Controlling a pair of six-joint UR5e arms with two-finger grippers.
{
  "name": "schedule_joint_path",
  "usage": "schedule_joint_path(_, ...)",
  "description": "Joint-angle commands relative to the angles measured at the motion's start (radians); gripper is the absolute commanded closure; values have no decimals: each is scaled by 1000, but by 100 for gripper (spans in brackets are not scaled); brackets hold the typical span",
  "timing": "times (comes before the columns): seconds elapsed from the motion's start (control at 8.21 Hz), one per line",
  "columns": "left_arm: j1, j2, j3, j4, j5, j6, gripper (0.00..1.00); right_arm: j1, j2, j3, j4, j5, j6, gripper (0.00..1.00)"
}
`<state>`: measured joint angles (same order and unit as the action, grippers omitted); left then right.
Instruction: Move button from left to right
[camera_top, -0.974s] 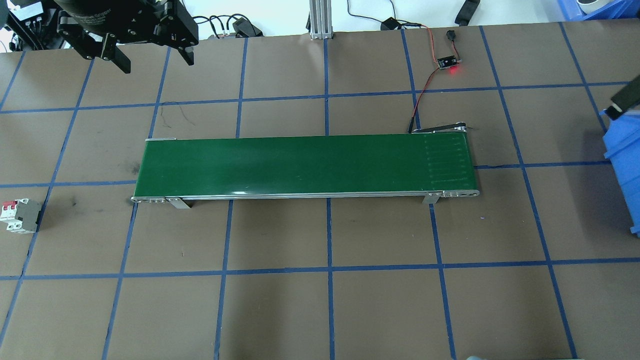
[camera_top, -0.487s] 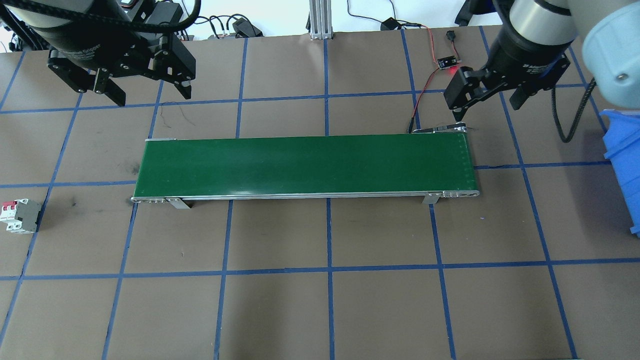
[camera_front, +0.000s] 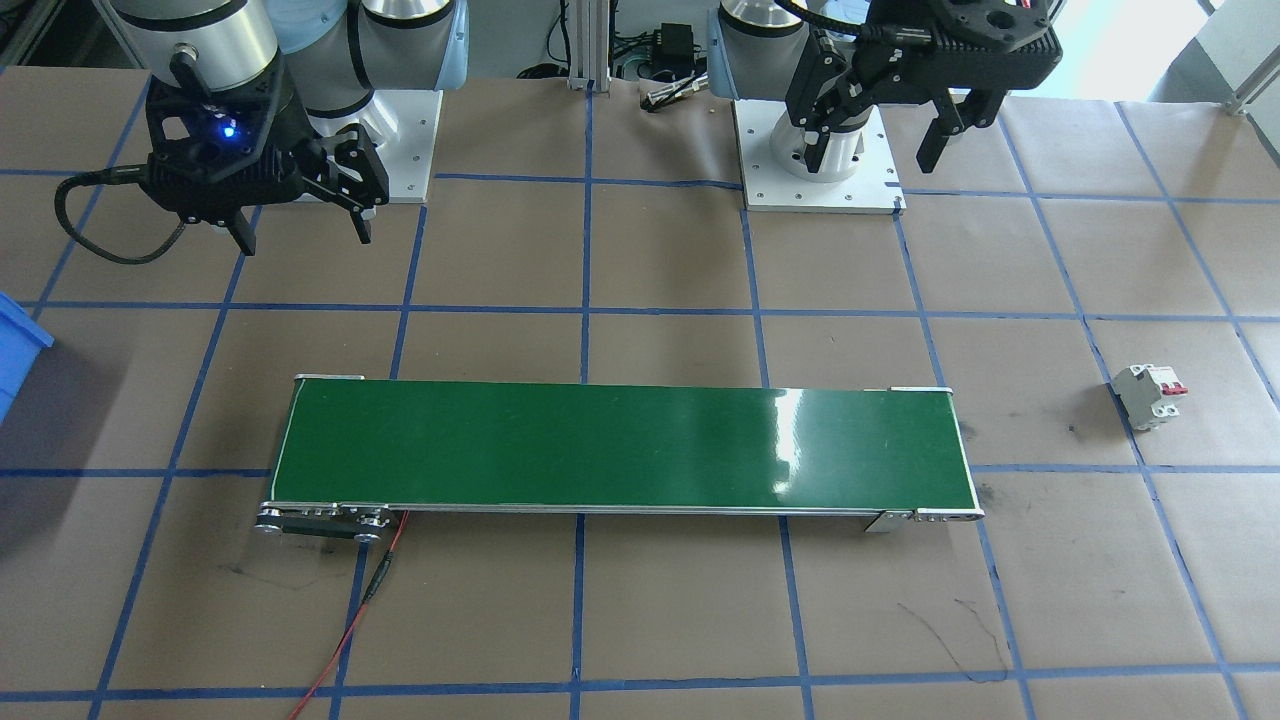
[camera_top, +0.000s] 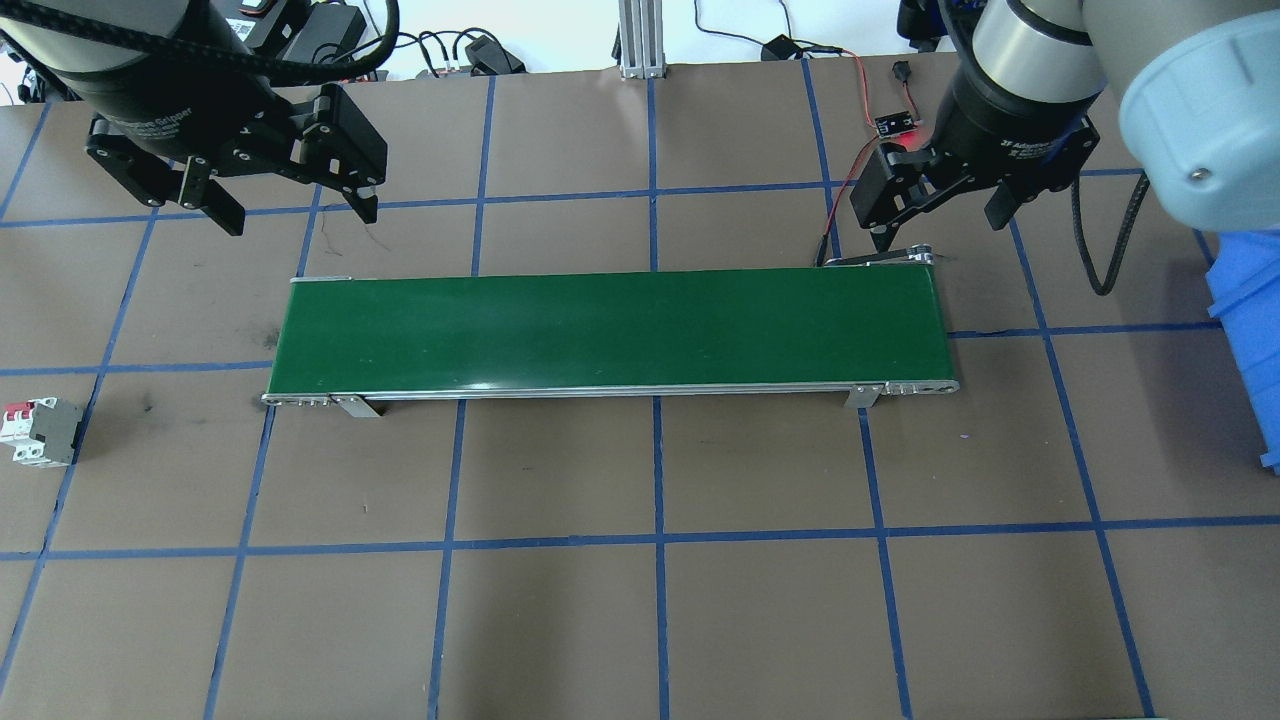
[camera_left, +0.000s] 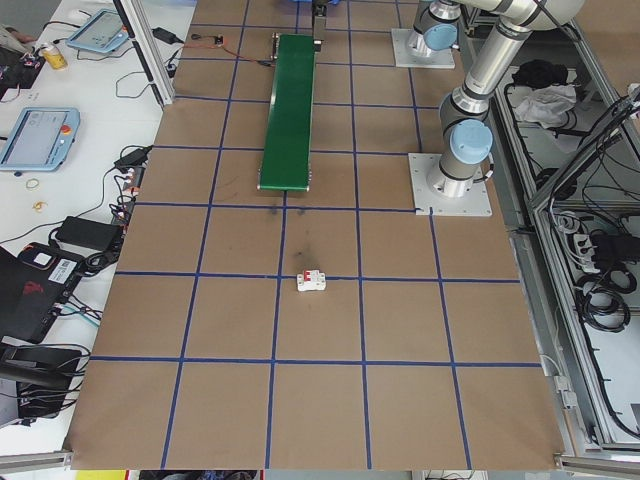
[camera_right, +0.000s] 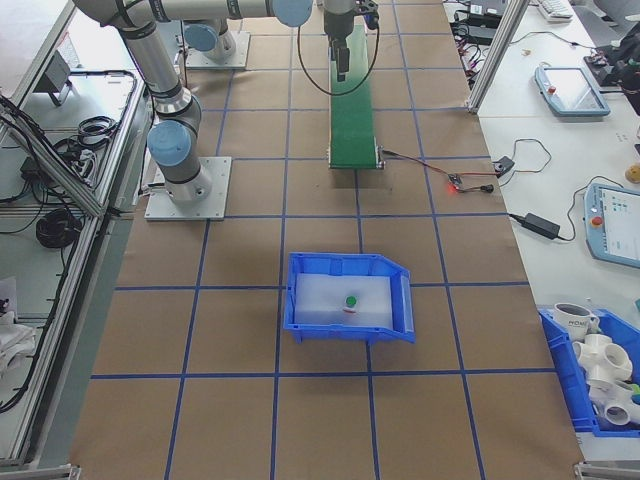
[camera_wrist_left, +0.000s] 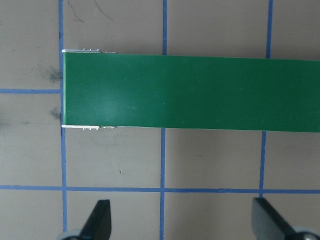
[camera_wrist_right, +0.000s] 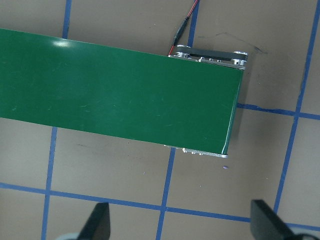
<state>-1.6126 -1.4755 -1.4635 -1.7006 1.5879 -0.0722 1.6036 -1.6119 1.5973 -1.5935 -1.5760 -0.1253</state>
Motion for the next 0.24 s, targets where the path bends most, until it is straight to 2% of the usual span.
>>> schedule_joint_path(0.0,-1,1,-3,-22,20,6,0,1,0,1,1,-4,1,0)
schedule_joint_path(0.12,2,-2,-9,-34,20,8,0,1,0,0,1,-9,-4,0)
